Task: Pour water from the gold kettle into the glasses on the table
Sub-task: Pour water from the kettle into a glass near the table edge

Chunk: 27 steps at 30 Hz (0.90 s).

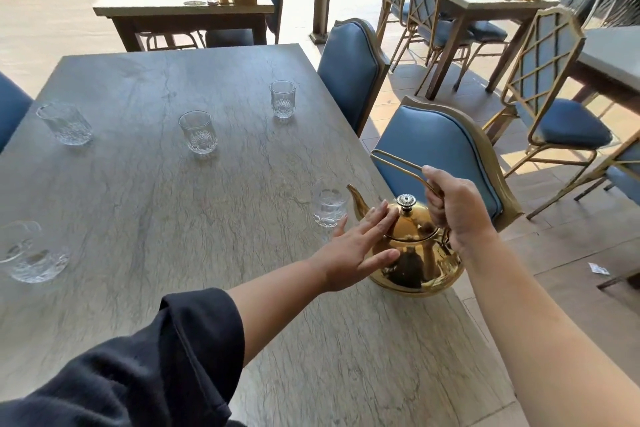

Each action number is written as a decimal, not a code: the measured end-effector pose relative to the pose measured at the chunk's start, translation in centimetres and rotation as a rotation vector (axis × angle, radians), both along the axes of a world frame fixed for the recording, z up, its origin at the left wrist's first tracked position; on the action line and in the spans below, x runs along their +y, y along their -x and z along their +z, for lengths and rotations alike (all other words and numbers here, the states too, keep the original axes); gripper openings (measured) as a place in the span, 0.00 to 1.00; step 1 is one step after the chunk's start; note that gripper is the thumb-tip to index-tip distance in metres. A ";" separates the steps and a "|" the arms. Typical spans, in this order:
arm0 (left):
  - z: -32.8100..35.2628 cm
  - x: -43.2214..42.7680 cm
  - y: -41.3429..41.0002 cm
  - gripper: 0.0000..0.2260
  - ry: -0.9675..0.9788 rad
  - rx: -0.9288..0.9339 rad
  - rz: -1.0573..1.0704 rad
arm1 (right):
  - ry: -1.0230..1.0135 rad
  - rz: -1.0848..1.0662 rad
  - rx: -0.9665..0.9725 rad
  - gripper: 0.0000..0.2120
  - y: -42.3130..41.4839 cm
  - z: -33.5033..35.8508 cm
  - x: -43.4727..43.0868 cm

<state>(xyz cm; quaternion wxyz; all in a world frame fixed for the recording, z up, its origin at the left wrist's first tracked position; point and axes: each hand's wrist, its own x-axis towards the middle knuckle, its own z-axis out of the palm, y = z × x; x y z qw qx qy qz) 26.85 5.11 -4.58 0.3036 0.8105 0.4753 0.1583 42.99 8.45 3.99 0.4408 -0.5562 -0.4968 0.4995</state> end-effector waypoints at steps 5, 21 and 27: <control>0.9 -1.1 0.2 0.27 -0.015 0.008 -0.027 | -0.047 -0.041 0.123 0.23 -1.1 -1.0 -2.0; 0.8 -7.2 -8.5 0.26 -0.163 -0.122 -0.220 | -0.122 -0.308 0.247 0.23 -9.8 -0.7 -12.6; 1.0 -7.8 -16.4 0.26 -0.110 -0.103 -0.289 | -0.111 -0.360 0.247 0.27 -17.5 -0.8 -14.4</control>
